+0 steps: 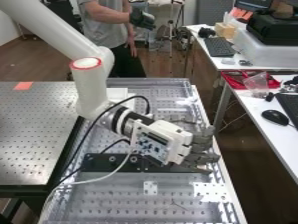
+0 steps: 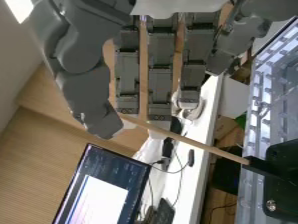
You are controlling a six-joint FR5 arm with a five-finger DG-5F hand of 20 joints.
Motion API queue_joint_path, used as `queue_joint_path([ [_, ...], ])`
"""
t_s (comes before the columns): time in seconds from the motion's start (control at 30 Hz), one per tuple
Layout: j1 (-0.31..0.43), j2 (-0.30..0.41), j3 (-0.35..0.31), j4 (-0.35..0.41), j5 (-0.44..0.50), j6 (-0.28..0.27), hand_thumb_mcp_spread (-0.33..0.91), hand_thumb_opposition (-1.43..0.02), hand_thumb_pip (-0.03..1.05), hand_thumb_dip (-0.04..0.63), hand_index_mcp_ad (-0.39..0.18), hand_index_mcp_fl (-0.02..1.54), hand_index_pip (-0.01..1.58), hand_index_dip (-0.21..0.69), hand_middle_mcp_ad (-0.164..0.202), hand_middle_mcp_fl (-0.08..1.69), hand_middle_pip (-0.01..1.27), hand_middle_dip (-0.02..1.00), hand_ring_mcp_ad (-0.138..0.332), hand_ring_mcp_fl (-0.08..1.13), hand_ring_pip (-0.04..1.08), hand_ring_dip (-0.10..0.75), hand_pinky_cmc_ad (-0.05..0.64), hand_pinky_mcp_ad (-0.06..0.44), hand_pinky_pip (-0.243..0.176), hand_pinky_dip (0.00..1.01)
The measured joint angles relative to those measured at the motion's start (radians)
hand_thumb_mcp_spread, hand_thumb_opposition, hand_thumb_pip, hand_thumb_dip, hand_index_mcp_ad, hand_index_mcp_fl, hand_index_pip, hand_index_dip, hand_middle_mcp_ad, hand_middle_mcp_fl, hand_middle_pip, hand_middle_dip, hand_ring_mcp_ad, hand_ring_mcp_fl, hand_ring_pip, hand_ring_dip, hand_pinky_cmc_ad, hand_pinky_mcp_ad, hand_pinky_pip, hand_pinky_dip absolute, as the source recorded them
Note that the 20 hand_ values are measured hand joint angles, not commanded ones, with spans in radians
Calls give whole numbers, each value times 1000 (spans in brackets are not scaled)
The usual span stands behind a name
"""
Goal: Grab the chopstick and place it in the clear container
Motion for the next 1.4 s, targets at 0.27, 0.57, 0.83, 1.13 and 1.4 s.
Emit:
queue_joint_path([
  [0.27,-4,-10,10,-2,9,4,576,-775,611,272,-61,328,1192,56,47,607,649,672,80,510,77,408,398,120,59,171],
  [0.57,-7,-11,13,1,20,-3,595,-791,592,272,-75,389,1222,56,49,670,672,672,82,525,77,415,400,117,68,171],
  [0.83,-8,-13,19,-4,11,-4,593,-806,574,272,-87,461,1218,56,49,719,672,672,68,546,80,424,431,115,75,173],
  [1.13,-9,-19,23,-4,9,0,595,-815,574,272,-87,489,1210,56,49,723,658,672,66,559,84,424,431,119,87,171],
  [1.4,-8,-24,29,-1,27,-3,614,-845,571,265,-106,557,1215,42,47,773,658,672,70,574,82,424,449,127,89,169],
])
